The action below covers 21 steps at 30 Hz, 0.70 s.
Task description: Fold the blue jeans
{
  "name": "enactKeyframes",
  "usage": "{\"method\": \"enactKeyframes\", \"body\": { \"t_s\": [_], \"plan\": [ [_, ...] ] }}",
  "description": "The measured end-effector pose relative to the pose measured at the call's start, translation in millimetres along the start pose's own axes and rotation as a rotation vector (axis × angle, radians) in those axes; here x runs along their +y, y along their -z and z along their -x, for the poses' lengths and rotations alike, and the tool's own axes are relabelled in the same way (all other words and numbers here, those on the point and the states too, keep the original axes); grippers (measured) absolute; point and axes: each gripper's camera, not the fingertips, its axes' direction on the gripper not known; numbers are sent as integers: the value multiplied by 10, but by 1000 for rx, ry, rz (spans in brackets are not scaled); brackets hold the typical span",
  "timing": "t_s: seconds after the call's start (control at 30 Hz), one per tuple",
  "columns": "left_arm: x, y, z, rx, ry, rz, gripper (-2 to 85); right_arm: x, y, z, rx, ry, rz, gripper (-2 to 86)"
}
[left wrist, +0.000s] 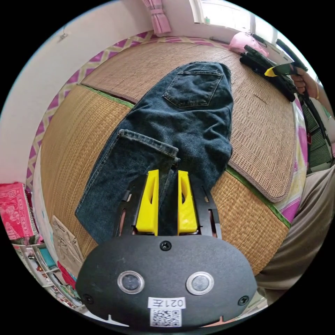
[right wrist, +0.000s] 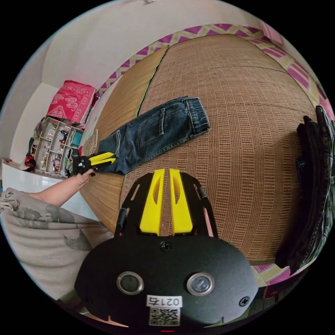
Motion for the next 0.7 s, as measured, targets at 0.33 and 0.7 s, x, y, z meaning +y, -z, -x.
{"method": "enactKeyframes", "body": {
  "t_s": [0.33,0.7],
  "plan": [
    [1107,290,1257,418,496,-306,-8,160,-1137,-103,-55,-60,-12,6],
    [5356,969,2764,177,1332,-602,3,56,-2121,144,-46,-44,19,13]
  ]
}}
